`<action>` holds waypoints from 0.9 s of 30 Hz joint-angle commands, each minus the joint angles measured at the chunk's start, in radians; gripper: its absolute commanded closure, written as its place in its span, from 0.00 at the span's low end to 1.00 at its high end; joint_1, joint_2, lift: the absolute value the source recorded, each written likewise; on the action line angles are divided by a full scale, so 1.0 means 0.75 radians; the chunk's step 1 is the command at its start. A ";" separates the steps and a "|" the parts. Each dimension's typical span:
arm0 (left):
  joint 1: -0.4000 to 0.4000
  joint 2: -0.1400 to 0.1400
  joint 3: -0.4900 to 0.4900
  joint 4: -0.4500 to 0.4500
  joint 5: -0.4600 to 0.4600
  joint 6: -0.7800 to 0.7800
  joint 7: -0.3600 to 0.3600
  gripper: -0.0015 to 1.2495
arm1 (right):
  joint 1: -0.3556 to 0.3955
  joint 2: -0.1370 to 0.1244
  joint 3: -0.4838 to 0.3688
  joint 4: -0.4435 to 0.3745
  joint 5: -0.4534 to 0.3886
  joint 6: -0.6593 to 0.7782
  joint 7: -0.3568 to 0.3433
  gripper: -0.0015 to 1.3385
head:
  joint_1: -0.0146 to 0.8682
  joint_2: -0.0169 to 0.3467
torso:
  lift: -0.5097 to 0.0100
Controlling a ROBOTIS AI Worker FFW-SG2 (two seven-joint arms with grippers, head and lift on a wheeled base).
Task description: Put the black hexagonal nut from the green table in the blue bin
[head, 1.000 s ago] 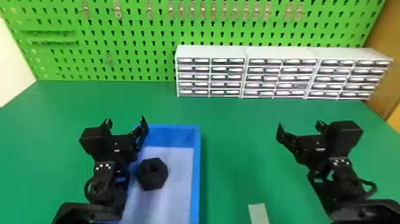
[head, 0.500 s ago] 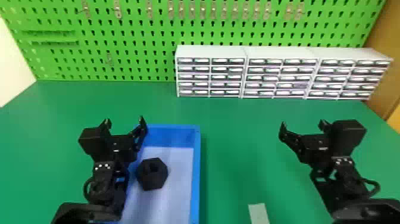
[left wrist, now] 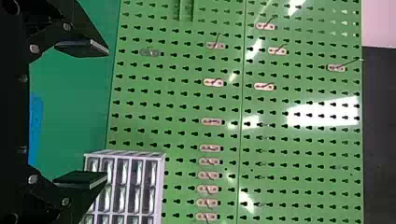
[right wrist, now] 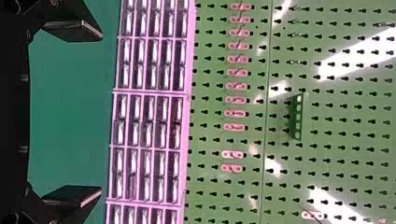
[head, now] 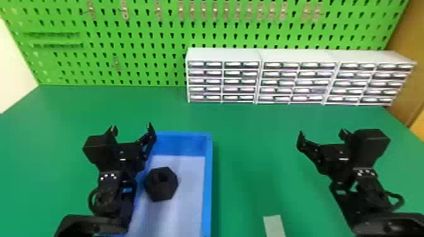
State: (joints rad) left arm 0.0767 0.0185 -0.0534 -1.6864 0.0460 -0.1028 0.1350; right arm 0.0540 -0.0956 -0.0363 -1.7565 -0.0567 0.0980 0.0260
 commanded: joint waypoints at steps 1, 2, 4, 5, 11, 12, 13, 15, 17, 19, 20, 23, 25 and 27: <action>0.000 0.000 -0.002 0.001 0.000 0.000 0.000 0.26 | 0.000 0.001 -0.003 0.000 0.000 0.000 0.000 0.11 | 0.76 0.20 | 0.80; 0.000 0.000 -0.002 0.001 0.002 0.000 0.000 0.26 | 0.000 0.001 -0.003 0.000 0.000 0.000 0.000 0.11 | 0.76 0.20 | 0.80; 0.000 0.000 -0.002 0.001 0.002 0.000 0.000 0.26 | 0.000 0.003 -0.005 0.000 0.000 0.000 0.000 0.11 | 0.76 0.20 | 0.80; 0.000 0.000 -0.002 0.001 0.002 0.000 0.000 0.26 | 0.002 0.003 -0.005 0.000 0.000 -0.002 0.000 0.11 | 0.76 0.20 | 0.80; 0.002 0.000 -0.004 0.001 0.004 0.000 0.000 0.26 | 0.002 0.003 -0.001 0.000 0.000 -0.002 0.000 0.11 | 0.76 0.20 | 0.80; 0.002 0.000 -0.004 0.001 0.004 0.002 0.000 0.26 | 0.002 0.003 0.001 0.000 0.000 -0.002 0.000 0.11 | 0.76 0.20 | 0.80; 0.002 0.000 -0.004 0.001 0.004 0.002 0.000 0.26 | 0.002 0.003 0.001 0.000 0.000 -0.002 0.000 0.11 | 0.76 0.20 | 0.80; 0.000 0.000 -0.007 0.003 0.004 0.002 0.000 0.26 | 0.002 0.001 0.001 0.000 0.000 -0.002 0.000 0.11 | 0.76 0.20 | 0.80; 0.000 0.000 -0.007 0.003 0.006 0.002 0.000 0.26 | 0.002 0.001 0.001 0.000 0.000 -0.002 0.000 0.11 | 0.76 0.20 | 0.80; 0.000 0.000 -0.009 0.003 0.006 0.002 0.000 0.26 | 0.002 0.001 -0.001 0.000 -0.002 -0.002 0.000 0.11 | 0.76 0.20 | 0.80; 0.000 0.002 -0.011 0.003 0.006 0.002 0.000 0.26 | 0.002 0.001 -0.001 0.000 0.000 -0.002 0.000 0.11 | 0.76 0.20 | 0.80; -0.002 0.000 -0.013 0.007 0.010 0.002 0.000 0.26 | 0.002 0.001 0.003 0.000 -0.002 -0.002 0.000 0.11 | 0.76 0.20 | 0.80; -0.002 0.000 -0.013 0.009 0.012 0.002 0.000 0.26 | 0.002 -0.001 0.005 0.000 0.000 0.000 0.000 0.11 | 0.76 0.20 | 0.80; -0.002 0.000 -0.015 0.009 0.012 0.002 -0.002 0.26 | 0.002 -0.001 0.003 0.000 -0.002 0.000 0.000 0.11 | 0.76 0.20 | 0.80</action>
State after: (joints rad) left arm 0.0757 0.0185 -0.0625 -1.6815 0.0537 -0.1012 0.1350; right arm 0.0552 -0.0960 -0.0338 -1.7565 -0.0573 0.0971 0.0260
